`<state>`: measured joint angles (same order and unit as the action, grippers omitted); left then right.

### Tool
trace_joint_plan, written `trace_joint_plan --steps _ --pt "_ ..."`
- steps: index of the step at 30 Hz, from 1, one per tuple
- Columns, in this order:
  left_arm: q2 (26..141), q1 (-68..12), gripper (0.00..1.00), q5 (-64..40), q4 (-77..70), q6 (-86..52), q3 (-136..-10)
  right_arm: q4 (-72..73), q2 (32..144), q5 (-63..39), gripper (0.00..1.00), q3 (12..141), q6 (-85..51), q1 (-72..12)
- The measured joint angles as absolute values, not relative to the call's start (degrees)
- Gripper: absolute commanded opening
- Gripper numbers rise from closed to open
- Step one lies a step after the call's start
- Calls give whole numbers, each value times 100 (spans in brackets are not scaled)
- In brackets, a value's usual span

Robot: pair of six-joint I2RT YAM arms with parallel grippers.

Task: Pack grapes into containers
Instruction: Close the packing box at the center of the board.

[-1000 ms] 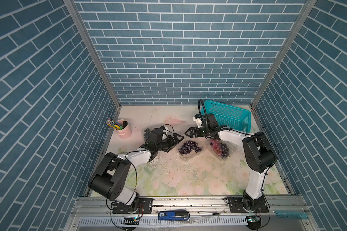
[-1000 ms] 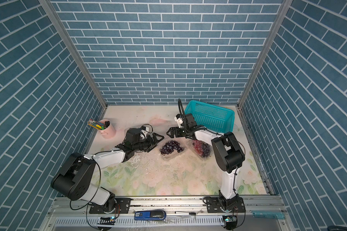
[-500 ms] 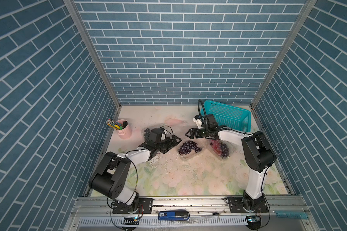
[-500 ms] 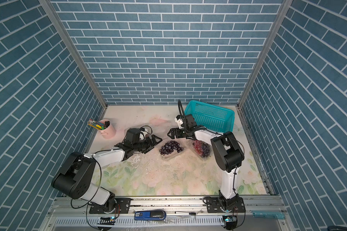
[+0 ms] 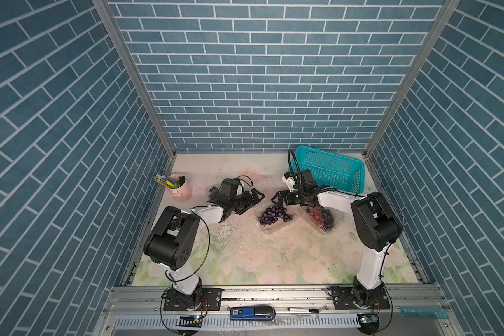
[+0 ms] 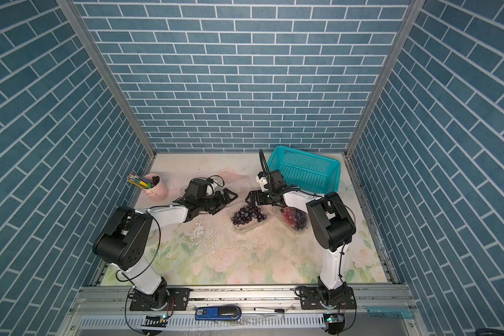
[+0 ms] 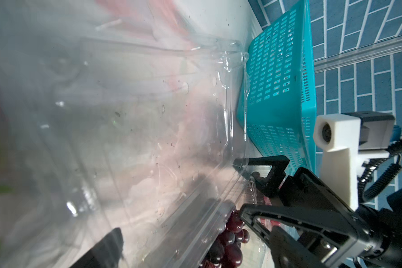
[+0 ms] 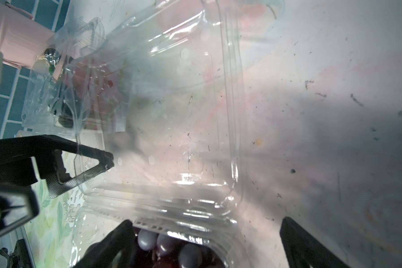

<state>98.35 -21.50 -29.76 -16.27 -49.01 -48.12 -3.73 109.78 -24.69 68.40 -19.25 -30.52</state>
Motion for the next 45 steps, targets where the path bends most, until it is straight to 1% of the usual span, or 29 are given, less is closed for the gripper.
trace_joint_plan --steps 5,21,31,39,45 --pt "9988 -2154 100 -3013 -1809 -4932 -4827 -329 10969 -2473 99 6840 -1925 -3050" --pt "9662 -2237 100 -3107 -2040 -4925 -4829 -259 10822 -2539 99 6845 -1966 -3039" --pt "9063 -2263 100 -3103 -1940 -4834 -4831 -279 10226 -2567 99 6783 -1966 -2904" --pt "8805 -2370 100 -3070 -1619 -4657 -4840 -377 9487 -2545 99 6187 -1966 -2794" --pt "8602 -2475 100 -3017 -1391 -4598 -4840 -421 8871 -2528 99 5649 -2032 -2534"
